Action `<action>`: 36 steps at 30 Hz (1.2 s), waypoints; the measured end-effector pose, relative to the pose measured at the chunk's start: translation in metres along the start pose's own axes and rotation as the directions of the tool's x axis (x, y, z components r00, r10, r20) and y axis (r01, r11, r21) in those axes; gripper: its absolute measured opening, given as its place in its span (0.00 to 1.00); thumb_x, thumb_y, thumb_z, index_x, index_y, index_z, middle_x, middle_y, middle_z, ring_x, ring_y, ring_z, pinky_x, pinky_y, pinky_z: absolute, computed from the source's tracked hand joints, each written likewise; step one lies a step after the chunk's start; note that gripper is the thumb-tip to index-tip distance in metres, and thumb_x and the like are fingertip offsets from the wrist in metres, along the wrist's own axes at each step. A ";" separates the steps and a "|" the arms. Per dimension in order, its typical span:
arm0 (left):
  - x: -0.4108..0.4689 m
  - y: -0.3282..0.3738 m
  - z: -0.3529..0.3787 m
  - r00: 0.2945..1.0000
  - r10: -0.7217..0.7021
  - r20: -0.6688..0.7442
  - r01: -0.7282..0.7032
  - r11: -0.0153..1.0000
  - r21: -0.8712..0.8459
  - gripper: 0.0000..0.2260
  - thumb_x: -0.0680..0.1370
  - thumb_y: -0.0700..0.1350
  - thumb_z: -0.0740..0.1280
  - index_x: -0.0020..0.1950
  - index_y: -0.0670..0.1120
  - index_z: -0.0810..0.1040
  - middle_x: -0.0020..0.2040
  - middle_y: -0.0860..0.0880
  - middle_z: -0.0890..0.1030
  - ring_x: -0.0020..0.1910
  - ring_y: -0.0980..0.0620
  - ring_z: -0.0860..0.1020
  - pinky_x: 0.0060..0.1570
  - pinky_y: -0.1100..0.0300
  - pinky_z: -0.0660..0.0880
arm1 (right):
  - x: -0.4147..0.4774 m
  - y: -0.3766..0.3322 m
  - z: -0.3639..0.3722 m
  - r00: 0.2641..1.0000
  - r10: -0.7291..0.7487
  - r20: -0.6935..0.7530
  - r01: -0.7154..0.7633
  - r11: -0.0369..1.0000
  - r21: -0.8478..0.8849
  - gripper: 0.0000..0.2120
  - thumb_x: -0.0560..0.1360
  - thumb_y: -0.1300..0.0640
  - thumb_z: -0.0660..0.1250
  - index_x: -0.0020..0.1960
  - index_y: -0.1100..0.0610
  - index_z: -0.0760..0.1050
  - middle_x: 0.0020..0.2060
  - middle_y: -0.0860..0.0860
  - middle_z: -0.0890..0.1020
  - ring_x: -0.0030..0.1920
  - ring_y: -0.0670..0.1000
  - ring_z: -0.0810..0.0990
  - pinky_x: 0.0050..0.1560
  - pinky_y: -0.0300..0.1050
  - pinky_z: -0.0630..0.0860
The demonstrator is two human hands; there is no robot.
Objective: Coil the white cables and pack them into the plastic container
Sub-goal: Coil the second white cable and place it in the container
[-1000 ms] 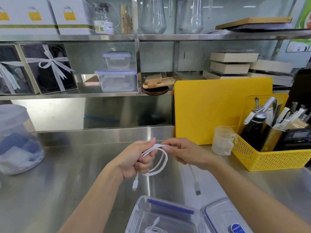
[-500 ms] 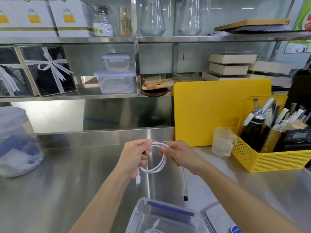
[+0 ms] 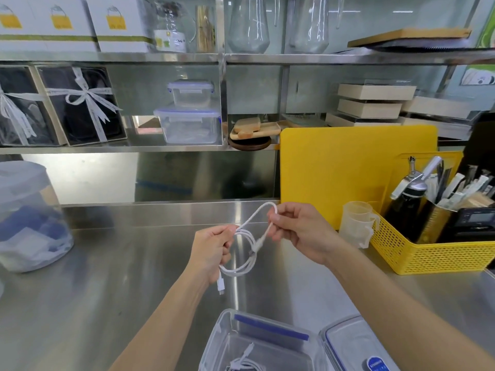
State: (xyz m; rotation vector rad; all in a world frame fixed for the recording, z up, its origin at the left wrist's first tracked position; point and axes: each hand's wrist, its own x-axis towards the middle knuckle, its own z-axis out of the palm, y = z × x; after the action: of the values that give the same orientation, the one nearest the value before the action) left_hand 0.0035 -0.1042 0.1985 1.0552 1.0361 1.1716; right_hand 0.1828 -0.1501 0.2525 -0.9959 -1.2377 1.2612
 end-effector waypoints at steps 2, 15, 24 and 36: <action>-0.002 0.000 0.007 1.000 -0.007 0.026 0.007 1.000 -0.002 0.12 0.77 0.36 0.64 0.38 0.40 0.83 0.23 0.51 0.66 0.19 0.58 0.59 0.17 0.68 0.59 | 0.002 0.004 0.011 0.998 -0.052 -0.047 0.053 0.998 0.026 0.06 0.74 0.70 0.61 0.40 0.64 0.74 0.25 0.52 0.82 0.28 0.48 0.82 0.33 0.34 0.79; -0.011 0.006 0.013 0.985 -0.050 0.167 0.082 0.979 -0.188 0.11 0.79 0.38 0.60 0.43 0.38 0.80 0.22 0.52 0.69 0.18 0.59 0.62 0.15 0.69 0.61 | -0.001 0.067 0.039 0.904 -0.352 -0.243 0.090 0.713 -0.695 0.19 0.65 0.65 0.69 0.48 0.50 0.65 0.49 0.48 0.68 0.50 0.49 0.71 0.48 0.40 0.75; -0.010 0.010 0.013 0.978 -0.059 0.199 0.089 0.985 -0.146 0.10 0.79 0.38 0.59 0.45 0.38 0.80 0.21 0.53 0.69 0.18 0.58 0.62 0.15 0.70 0.61 | -0.005 0.071 0.022 0.990 -0.142 -0.013 0.118 0.870 -0.479 0.12 0.70 0.53 0.67 0.53 0.51 0.72 0.42 0.57 0.79 0.41 0.54 0.79 0.43 0.46 0.78; 0.001 0.022 -0.001 0.994 -0.029 0.105 0.045 0.988 -0.151 0.10 0.77 0.33 0.59 0.41 0.37 0.79 0.21 0.52 0.66 0.18 0.59 0.58 0.15 0.70 0.55 | -0.022 0.069 -0.015 0.999 0.020 -0.031 -0.032 0.883 -0.467 0.09 0.74 0.46 0.64 0.44 0.51 0.76 0.27 0.45 0.75 0.26 0.40 0.71 0.26 0.32 0.67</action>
State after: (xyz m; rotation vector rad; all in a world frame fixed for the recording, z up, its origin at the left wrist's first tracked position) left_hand -0.0015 -0.1012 0.2201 0.9612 0.8679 1.1364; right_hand 0.1907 -0.1636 0.1800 -1.3724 -1.5545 0.9795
